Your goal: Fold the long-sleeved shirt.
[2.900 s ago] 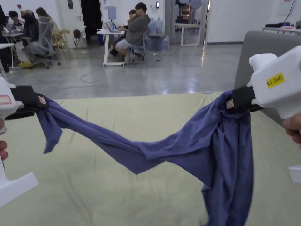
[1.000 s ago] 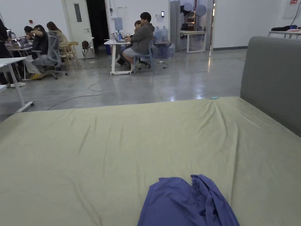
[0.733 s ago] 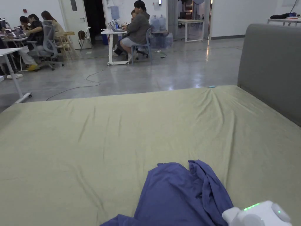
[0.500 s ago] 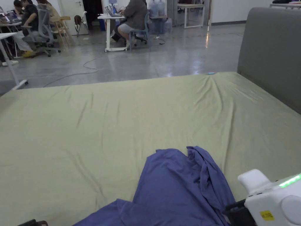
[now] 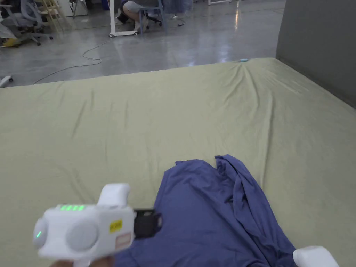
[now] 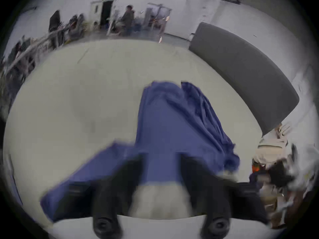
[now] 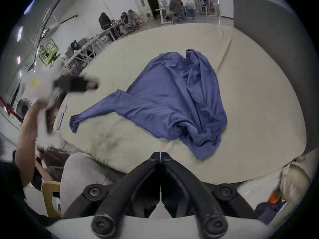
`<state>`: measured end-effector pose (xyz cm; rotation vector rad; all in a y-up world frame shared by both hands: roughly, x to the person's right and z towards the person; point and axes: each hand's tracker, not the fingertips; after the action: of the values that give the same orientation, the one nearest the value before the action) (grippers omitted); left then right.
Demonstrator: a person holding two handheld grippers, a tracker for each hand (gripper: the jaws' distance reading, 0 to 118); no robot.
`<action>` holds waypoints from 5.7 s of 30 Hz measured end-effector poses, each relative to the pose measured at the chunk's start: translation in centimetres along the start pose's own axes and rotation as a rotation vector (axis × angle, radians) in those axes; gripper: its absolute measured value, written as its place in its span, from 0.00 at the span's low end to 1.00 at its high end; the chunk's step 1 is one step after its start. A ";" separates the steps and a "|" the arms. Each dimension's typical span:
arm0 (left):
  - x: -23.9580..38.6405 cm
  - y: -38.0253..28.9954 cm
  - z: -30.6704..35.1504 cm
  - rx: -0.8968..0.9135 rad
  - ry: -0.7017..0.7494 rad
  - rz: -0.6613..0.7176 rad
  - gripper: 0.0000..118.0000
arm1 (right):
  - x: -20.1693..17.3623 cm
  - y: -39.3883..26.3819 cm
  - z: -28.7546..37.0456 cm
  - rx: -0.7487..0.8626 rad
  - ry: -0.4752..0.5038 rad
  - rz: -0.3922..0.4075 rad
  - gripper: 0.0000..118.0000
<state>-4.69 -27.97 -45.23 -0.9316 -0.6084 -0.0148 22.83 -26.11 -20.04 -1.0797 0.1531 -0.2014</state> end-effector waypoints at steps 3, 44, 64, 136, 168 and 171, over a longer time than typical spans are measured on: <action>-0.9 6.6 -8.5 -0.001 0.090 -0.054 0.98 | 1.0 0.2 0.0 0.002 -0.003 -0.027 0.00; -2.8 21.9 11.6 0.266 0.107 0.196 0.02 | 8.6 18.1 11.4 0.304 -0.244 0.050 0.06; -5.6 42.0 32.3 0.733 0.200 0.327 0.02 | -2.6 54.2 27.7 0.623 -0.503 0.250 0.06; -6.5 -21.4 15.1 -0.130 0.187 0.402 0.00 | 8.2 -1.3 0.9 0.071 -0.029 0.124 0.00; -3.6 1.6 -6.2 -0.054 0.210 -0.064 0.00 | 11.7 3.2 -6.2 -0.058 -0.063 -0.074 0.90; -3.7 1.7 -2.4 -0.018 0.165 0.007 0.00 | 11.8 4.0 -8.1 -0.067 -0.100 -0.099 0.97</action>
<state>-6.13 -29.63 -49.42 -0.9395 -0.4527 -0.0906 32.85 -34.00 -27.63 -1.1629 0.0174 -0.2318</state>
